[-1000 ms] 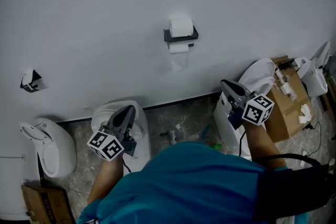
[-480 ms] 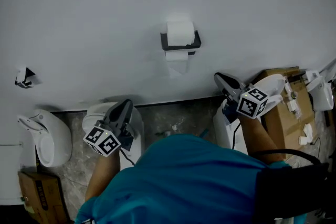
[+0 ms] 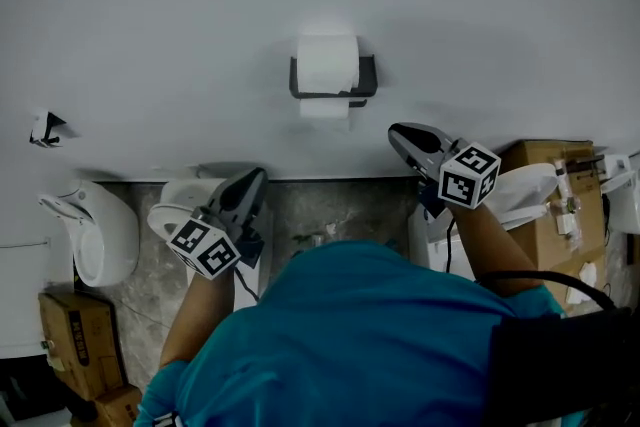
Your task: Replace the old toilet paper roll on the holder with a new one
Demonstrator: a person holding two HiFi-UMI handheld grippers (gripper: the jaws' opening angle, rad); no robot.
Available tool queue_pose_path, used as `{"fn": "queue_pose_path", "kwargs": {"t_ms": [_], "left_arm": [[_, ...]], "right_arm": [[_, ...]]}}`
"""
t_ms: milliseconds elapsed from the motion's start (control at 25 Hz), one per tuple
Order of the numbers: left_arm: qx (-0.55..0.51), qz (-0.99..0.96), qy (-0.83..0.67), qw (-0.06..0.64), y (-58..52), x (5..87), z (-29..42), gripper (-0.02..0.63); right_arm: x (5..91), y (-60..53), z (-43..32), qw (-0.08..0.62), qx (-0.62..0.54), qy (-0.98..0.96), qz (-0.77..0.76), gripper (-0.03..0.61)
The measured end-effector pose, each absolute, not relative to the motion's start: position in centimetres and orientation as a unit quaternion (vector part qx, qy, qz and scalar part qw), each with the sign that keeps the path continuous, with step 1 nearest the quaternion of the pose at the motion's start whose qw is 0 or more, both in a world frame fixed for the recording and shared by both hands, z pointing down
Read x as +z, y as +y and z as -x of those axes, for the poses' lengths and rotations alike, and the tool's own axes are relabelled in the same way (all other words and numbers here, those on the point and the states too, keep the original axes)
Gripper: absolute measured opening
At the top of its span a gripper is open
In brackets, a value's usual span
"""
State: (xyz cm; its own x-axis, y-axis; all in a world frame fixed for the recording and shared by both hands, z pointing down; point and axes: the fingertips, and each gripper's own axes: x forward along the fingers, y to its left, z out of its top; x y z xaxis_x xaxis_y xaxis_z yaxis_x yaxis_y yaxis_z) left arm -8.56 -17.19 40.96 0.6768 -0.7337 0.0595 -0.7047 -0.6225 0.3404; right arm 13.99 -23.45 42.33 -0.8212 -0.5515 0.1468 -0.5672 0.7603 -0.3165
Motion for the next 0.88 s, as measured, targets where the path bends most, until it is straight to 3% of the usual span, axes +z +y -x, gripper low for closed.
{"fn": "queue_pose_path", "kwargs": {"t_ms": [280,360,400,880], "left_arm": [[0.064,-0.94,-0.306,0.135,-24.1,45.1,6.6,0.016],[0.099,-0.948,-0.267,0.141,-26.1,47.0,5.6,0.165],[0.112,-0.95,-0.251,0.146,-27.1,47.8,5.1,0.178],[0.173,-0.96,-0.164,0.146,-31.9,50.7,1.5,0.178]], "right_arm": [[43.2,-22.3,-14.7,0.021,0.2,-0.917,-0.345,0.003],[43.5,-21.9,-15.5,0.026,0.204,-0.908,-0.364,0.003],[43.6,-21.7,-15.9,0.028,0.206,-0.904,-0.373,0.003],[43.7,-20.4,-19.1,0.028,0.215,-0.873,-0.436,0.003]]}}
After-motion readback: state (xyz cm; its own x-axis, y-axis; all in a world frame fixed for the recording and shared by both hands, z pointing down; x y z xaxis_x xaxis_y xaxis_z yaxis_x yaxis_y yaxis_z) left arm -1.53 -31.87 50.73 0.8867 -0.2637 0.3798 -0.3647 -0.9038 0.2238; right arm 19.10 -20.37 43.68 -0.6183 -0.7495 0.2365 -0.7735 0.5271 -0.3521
